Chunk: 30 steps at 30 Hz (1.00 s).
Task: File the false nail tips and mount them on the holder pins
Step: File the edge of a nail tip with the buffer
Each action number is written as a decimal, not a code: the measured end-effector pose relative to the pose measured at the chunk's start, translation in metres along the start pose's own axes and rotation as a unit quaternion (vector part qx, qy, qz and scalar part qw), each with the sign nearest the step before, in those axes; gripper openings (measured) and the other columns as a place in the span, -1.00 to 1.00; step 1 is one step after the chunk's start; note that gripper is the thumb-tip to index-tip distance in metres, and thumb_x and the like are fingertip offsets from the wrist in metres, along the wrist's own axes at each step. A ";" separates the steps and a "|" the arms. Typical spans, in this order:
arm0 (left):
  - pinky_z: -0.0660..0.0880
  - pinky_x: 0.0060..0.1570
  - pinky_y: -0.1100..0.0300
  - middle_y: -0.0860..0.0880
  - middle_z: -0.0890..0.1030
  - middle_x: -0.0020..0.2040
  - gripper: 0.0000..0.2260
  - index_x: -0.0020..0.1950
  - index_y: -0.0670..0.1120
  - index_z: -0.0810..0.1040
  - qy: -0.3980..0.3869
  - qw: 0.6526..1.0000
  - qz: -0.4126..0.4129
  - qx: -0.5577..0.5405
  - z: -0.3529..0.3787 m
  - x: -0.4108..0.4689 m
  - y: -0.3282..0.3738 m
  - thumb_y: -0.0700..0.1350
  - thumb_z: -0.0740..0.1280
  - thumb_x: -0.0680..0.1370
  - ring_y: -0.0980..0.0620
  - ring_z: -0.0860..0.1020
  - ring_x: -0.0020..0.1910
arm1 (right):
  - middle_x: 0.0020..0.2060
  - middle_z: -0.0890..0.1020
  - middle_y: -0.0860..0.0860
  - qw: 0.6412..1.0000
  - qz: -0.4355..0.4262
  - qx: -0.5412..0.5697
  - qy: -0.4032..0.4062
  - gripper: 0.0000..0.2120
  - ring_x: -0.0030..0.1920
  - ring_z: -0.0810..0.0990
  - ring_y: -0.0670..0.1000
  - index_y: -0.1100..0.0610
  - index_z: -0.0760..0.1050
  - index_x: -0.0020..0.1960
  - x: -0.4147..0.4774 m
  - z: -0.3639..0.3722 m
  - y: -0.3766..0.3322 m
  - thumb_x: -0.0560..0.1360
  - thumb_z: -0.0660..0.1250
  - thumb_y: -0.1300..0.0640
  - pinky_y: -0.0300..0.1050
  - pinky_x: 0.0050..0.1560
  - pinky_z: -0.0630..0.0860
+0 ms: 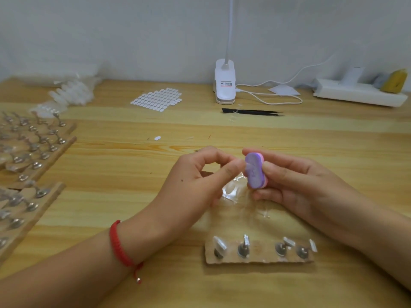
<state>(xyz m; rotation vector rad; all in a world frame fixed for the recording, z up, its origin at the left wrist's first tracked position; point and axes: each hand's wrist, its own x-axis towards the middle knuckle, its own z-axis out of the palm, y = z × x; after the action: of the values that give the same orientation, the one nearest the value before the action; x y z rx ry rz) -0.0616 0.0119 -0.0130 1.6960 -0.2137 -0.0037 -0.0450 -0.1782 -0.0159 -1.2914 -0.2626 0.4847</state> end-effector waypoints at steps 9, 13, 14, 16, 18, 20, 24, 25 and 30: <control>0.21 -0.60 0.46 0.13 0.35 -0.65 -0.88 -0.19 -0.09 0.58 0.005 1.000 -0.013 -0.009 0.000 0.001 -0.001 -0.06 0.38 0.48 0.21 0.27 -0.65 | 0.02 0.69 0.16 1.000 0.007 0.001 0.018 -0.66 -0.08 0.66 -0.01 0.11 0.65 0.15 0.001 0.002 -0.001 0.39 0.38 0.13 -0.21 -0.08 0.60; 0.20 -0.59 0.47 0.12 0.33 -0.65 -0.86 -0.22 -0.07 0.58 -0.015 1.000 -0.016 -0.008 0.001 0.001 0.001 -0.02 0.39 0.45 0.21 0.26 -0.64 | -0.02 0.69 0.18 0.999 0.003 0.005 0.038 -0.65 -0.10 0.66 -0.01 0.12 0.65 0.14 0.001 0.003 0.000 0.36 0.40 0.12 -0.19 -0.08 0.61; 0.20 -0.60 0.46 0.12 0.33 -0.65 -0.85 -0.22 -0.07 0.58 -0.012 1.000 -0.019 -0.015 0.000 0.001 0.001 0.00 0.39 0.43 0.21 0.26 -0.65 | -0.03 0.69 0.17 0.999 0.003 0.004 0.039 -0.65 -0.11 0.66 -0.01 0.11 0.65 0.14 0.001 0.003 0.000 0.36 0.40 0.12 -0.20 -0.08 0.60; 0.20 -0.61 0.46 0.11 0.31 -0.65 -0.84 -0.20 -0.09 0.58 -0.005 0.999 -0.022 -0.029 -0.001 0.002 0.000 0.00 0.38 0.42 0.21 0.26 -0.67 | -0.04 0.69 0.16 0.999 0.006 -0.004 0.034 -0.64 -0.13 0.65 -0.03 0.11 0.65 0.14 0.001 0.004 0.000 0.36 0.40 0.11 -0.20 -0.08 0.60; 0.20 -0.60 0.45 0.12 0.31 -0.65 -0.83 -0.21 -0.08 0.59 -0.014 0.999 -0.015 -0.025 0.000 0.001 0.000 0.02 0.38 0.42 0.20 0.24 -0.65 | -0.04 0.69 0.16 0.999 0.006 -0.011 0.030 -0.64 -0.12 0.65 -0.02 0.11 0.65 0.14 0.001 0.005 0.000 0.35 0.40 0.11 -0.20 -0.08 0.60; 0.22 -0.56 0.44 0.13 0.36 -0.60 -0.87 -0.25 -0.03 0.59 -0.036 0.999 -0.004 -0.004 0.001 0.000 -0.001 0.00 0.39 0.43 0.19 0.26 -0.61 | -0.02 0.70 0.17 0.999 0.004 -0.004 0.040 -0.65 -0.08 0.66 0.00 0.11 0.65 0.13 0.001 0.004 0.000 0.35 0.41 0.11 -0.19 -0.07 0.60; 0.22 -0.56 0.43 0.13 0.37 -0.59 -0.87 -0.29 0.00 0.57 -0.040 0.999 -0.003 -0.009 0.001 0.000 0.000 0.00 0.39 0.43 0.20 0.26 -0.62 | -0.04 0.68 0.15 0.999 -0.002 0.000 0.044 -0.69 -0.07 0.64 0.01 0.09 0.66 0.12 0.001 0.004 0.000 0.39 0.40 0.12 -0.18 -0.07 0.61; 0.21 -0.58 0.43 0.12 0.35 -0.61 -0.86 -0.29 -0.01 0.57 -0.034 0.999 -0.006 -0.014 0.000 0.000 0.000 0.03 0.39 0.41 0.19 0.25 -0.62 | -0.05 0.67 0.15 0.999 -0.005 -0.006 0.042 -0.70 -0.07 0.63 0.01 0.09 0.67 0.12 0.001 0.004 0.001 0.40 0.39 0.13 -0.18 -0.07 0.61; 0.26 -0.49 0.43 0.18 0.46 -0.51 -0.85 -0.30 0.04 0.58 -0.053 0.998 0.020 0.020 0.001 -0.001 -0.001 -0.06 0.40 0.48 0.18 0.29 -0.56 | -0.03 0.69 0.16 0.998 -0.018 -0.005 0.061 -0.66 -0.03 0.67 0.04 0.09 0.66 0.13 0.001 0.005 0.002 0.36 0.40 0.10 -0.18 -0.06 0.61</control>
<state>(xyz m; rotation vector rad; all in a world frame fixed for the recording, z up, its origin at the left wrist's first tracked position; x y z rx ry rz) -0.0628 0.0109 -0.0142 1.7318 -0.3284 -0.0598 -0.0468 -0.1732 -0.0162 -1.3176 -0.1864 0.3731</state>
